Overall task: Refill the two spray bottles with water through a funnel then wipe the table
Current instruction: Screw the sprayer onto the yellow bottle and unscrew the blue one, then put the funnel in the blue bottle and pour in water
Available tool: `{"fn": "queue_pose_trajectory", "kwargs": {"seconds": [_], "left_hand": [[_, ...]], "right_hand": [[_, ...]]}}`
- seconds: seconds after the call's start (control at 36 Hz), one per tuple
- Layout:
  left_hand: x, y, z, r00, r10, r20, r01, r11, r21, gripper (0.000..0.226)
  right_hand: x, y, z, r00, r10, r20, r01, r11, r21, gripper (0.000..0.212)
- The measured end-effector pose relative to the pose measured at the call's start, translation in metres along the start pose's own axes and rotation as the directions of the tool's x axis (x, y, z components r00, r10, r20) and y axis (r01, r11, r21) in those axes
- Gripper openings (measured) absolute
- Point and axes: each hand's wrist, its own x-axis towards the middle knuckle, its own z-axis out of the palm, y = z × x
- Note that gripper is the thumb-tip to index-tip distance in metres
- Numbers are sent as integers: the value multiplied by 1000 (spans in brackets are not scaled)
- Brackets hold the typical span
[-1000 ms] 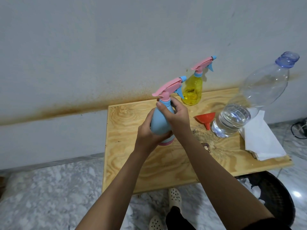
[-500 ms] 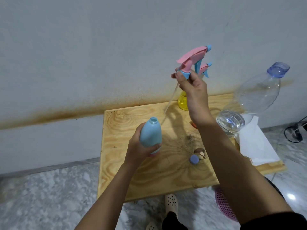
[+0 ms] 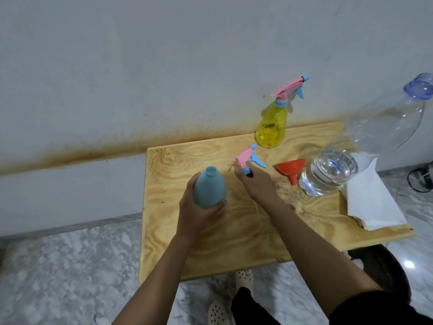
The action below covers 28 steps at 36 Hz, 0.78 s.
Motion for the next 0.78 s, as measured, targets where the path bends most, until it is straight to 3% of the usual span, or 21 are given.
{"fn": "queue_pose_trajectory", "kwargs": {"seconds": [0.17, 0.47, 0.78], "left_hand": [[-4, -10, 6, 997, -80, 16, 80, 997, 6, 94], [-6, -15, 3, 995, -89, 41, 90, 996, -3, 90], [-7, -18, 7, 996, -76, 50, 77, 997, -28, 89]], "right_hand": [[2, 14, 17, 997, 14, 73, 4, 970, -242, 36], [3, 22, 29, 996, -12, 89, 54, 869, -491, 58], [1, 28, 43, 999, -9, 33, 25, 854, -520, 58]]}}
